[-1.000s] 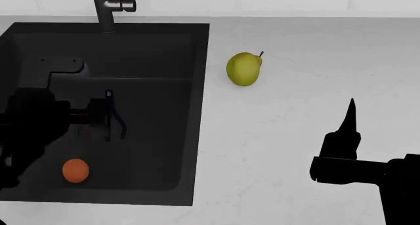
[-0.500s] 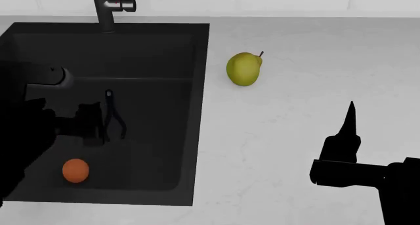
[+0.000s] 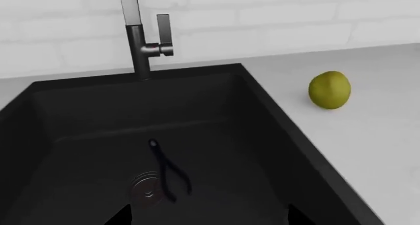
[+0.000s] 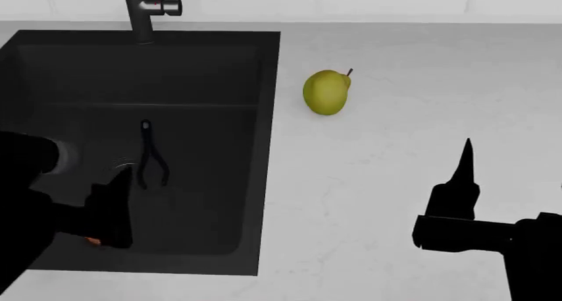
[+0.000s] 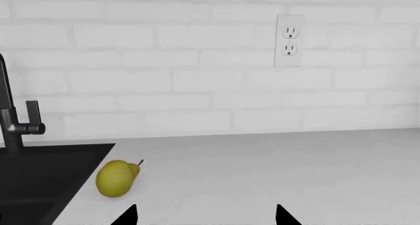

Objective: Pick the egg from the counter and place it in the sink

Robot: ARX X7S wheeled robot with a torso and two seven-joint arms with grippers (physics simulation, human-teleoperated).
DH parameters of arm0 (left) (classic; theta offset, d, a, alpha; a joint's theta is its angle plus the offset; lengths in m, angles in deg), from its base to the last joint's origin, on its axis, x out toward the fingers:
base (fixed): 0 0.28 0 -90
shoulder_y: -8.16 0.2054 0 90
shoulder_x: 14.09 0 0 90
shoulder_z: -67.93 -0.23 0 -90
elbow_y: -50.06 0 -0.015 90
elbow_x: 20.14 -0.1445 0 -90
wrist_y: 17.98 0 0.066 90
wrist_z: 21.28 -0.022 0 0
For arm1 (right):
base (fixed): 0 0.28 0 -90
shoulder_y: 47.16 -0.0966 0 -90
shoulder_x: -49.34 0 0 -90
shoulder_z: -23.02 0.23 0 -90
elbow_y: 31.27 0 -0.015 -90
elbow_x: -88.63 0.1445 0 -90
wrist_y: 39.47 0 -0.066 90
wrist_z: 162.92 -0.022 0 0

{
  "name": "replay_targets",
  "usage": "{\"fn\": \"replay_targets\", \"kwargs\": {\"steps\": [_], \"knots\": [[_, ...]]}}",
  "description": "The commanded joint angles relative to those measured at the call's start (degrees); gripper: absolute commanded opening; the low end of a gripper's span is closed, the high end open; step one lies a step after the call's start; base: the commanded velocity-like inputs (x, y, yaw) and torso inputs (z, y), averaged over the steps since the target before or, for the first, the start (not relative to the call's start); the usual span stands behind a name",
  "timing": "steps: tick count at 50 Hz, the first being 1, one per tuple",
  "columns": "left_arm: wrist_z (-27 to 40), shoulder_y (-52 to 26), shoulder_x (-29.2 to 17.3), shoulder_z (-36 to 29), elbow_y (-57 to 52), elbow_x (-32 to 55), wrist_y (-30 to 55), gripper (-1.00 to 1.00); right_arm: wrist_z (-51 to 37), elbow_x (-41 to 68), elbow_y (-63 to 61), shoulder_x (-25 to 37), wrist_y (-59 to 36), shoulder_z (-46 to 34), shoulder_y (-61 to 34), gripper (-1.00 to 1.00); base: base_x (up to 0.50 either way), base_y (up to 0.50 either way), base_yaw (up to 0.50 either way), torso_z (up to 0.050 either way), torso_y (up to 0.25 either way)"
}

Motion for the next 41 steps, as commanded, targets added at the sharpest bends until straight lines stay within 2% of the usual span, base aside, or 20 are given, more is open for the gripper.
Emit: {"fn": "replay_targets", "kwargs": {"steps": [1,9,15,20,34,41], "knots": [[0.1,4.7,0.3,0.8,-11.4,2.1,5.3,1.00,-0.2,-0.1,0.5,0.1,0.3,-0.5,-0.1,1.00,0.00,0.00,0.00,0.000,0.000],[2.0,6.5,0.4,0.3,-17.3,7.1,7.3,1.00,-0.2,-0.1,0.8,0.0,0.6,-1.1,-0.3,1.00,0.00,0.00,0.00,0.000,0.000],[12.5,8.1,-2.0,2.7,-19.8,22.7,7.3,1.00,-0.4,0.3,0.4,0.1,0.5,-0.7,0.0,1.00,0.00,0.00,0.00,0.000,0.000],[18.6,9.4,-3.0,4.9,-21.0,31.9,7.2,1.00,-0.5,0.6,0.1,0.2,0.6,-0.3,0.3,1.00,0.00,0.00,0.00,0.000,0.000],[26.6,14.3,-4.4,9.5,-24.6,43.5,6.3,1.00,-0.7,0.8,-0.1,0.3,1.1,-0.2,0.9,1.00,0.00,0.00,0.00,0.000,0.000],[38.5,18.7,-11.3,11.1,-24.9,57.4,-0.7,1.00,-0.7,0.8,0.0,0.3,1.3,-0.3,1.2,1.00,0.00,0.00,0.00,0.000,0.000]]}}
